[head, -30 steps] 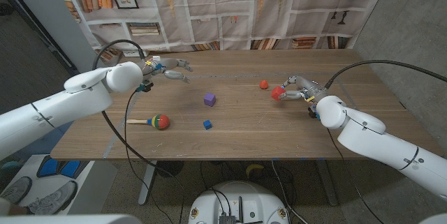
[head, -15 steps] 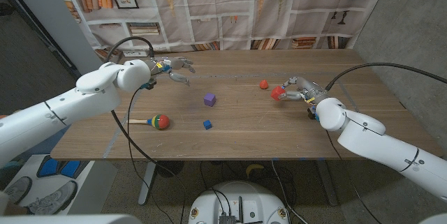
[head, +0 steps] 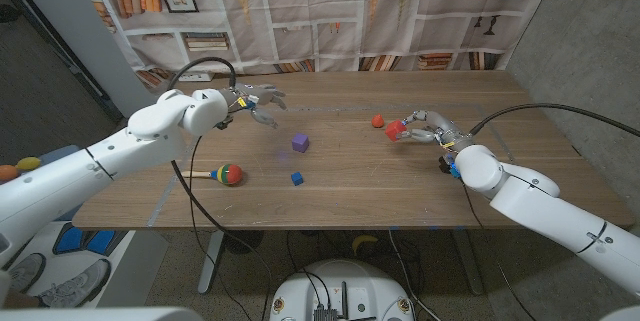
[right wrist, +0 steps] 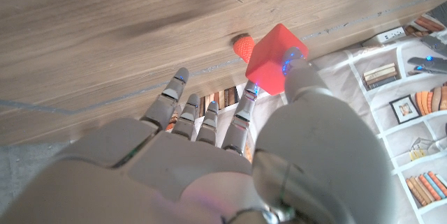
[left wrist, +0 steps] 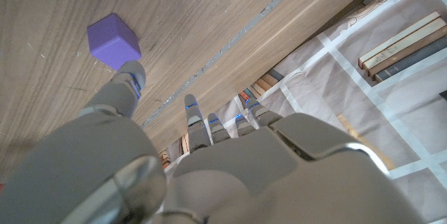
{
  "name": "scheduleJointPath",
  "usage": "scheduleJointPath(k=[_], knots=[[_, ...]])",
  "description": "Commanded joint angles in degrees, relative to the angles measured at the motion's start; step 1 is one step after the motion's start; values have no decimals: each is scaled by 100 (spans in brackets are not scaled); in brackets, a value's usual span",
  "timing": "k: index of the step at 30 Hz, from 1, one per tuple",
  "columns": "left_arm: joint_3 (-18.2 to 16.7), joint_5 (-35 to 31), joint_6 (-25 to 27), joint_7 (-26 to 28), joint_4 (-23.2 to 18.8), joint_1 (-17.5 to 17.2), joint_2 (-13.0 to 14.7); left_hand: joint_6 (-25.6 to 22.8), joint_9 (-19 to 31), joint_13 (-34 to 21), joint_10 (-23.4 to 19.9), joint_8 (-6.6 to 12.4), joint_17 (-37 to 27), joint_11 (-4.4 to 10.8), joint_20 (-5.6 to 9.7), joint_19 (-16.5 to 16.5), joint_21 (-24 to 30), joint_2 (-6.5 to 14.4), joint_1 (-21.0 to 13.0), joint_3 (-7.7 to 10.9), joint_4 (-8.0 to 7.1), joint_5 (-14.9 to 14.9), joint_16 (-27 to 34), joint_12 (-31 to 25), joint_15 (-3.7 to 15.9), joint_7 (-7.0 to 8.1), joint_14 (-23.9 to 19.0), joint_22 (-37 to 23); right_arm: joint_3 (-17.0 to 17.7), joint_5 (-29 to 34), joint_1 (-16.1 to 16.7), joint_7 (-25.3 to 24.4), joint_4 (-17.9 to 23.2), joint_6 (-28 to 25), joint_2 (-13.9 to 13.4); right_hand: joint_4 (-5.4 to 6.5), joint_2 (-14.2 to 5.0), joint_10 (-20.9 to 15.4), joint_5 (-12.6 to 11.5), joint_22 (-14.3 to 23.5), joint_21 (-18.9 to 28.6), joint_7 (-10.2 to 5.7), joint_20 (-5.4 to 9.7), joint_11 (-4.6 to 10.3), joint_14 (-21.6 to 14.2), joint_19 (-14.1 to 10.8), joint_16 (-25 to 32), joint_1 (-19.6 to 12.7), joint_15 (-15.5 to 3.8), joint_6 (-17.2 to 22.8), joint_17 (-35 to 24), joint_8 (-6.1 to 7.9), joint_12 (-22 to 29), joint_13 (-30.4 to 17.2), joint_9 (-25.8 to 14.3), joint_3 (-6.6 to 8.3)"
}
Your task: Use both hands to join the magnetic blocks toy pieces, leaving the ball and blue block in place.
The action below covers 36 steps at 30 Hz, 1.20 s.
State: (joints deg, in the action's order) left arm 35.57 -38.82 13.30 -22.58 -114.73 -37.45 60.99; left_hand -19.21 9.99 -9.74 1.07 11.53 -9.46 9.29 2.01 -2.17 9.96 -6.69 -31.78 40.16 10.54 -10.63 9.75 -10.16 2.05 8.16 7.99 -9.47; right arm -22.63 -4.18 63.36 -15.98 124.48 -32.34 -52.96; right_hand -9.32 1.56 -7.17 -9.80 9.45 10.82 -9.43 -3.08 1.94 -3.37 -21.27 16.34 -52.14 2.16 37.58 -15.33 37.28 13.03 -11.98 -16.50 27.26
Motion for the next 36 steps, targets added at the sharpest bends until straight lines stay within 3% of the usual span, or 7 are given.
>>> scheduleJointPath(k=[1,17,36], knots=[[182,-685,-201,-306,260,139,-425,112,34,-24,97,-27,-27,-13,-43,-107,21,-19,-117,-37,-3,-29,21,-8,20,-12,78,-18,297,-505,307,-237,-121,553,78,-5,-74,-63,-35,17,-8,-330,-6,10,10,-15,32,-101,11,607,-20,419,1,2,-208,-18],[321,-998,-159,-510,407,128,-732,277,34,-24,202,-56,-29,-63,-98,-197,22,-65,-186,-111,-19,-16,17,-10,-54,-44,173,-20,433,-878,467,-355,-362,1199,212,-7,-94,-68,-28,18,-12,-331,-8,1,27,7,27,-122,27,630,-29,438,-12,2,-215,-40],[446,-1017,-79,-455,615,57,-1009,620,32,-25,425,-108,-33,-121,-150,-359,20,-134,-214,-247,-42,10,10,6,-153,-142,360,-24,354,-893,361,-382,-419,1186,167,-6,-121,-71,-26,19,-8,-331,4,0,25,11,31,-144,27,645,-40,454,-26,2,-221,-64]])
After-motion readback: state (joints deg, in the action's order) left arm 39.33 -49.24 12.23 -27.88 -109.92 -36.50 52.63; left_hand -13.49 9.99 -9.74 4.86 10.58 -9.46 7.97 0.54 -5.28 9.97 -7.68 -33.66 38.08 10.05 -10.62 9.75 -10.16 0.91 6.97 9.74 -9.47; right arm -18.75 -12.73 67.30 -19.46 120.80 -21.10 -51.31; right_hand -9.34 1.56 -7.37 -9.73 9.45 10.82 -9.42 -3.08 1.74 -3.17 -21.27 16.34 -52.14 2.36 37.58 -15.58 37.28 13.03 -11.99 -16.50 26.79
